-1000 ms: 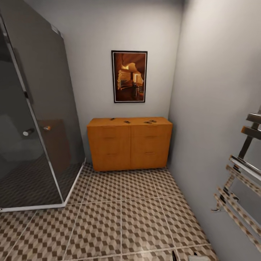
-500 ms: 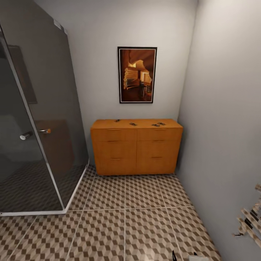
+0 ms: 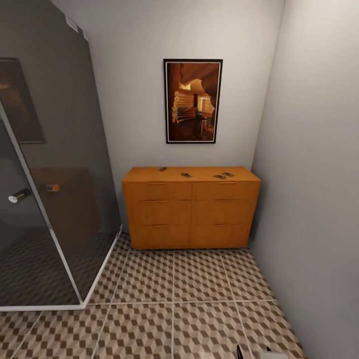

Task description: Take the four mousetraps from the cabinet in the bathroom and place them on the bathroom floor. Make sure all four end up on the same floor surface, and ensure that at least two of them are either under or directly next to the same bathroom sink.

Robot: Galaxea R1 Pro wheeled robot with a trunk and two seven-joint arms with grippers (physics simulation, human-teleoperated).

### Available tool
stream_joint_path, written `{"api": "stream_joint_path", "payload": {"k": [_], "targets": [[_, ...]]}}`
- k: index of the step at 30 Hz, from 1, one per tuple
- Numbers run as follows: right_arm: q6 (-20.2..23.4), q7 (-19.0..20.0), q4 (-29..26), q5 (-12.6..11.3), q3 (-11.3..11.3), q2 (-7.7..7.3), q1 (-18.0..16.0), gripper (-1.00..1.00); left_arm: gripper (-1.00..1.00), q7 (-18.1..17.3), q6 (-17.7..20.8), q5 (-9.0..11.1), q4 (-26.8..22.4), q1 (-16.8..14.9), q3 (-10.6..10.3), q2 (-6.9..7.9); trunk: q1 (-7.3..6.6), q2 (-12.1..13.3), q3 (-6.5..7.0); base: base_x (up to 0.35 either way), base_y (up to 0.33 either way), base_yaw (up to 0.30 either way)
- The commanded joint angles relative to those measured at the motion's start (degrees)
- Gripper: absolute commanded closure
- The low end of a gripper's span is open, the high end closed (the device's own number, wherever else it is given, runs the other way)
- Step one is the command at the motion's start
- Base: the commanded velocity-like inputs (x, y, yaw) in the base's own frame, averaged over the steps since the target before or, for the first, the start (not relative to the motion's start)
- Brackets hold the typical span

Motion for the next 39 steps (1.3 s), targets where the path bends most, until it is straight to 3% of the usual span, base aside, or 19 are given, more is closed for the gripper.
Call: {"api": "stream_joint_path", "payload": {"k": [1,39], "targets": [[-0.2,-0.2,0.0,0.0,0.1,0.02,0.0,-1.0,-1.0,0.1,-0.2,0.0,0.0,0.0,0.0,-0.02,0.03,0.0,-0.06,0.333,-0.052,0.002],[-0.2,-0.2,0.0,0.0,0.0,0.32,0.0,-1.0,-1.0,0.1,-0.2,0.0,0.4,0.0,0.0,-0.02,0.03,0.0,-0.06,0.323,-0.152,0.0]]}}
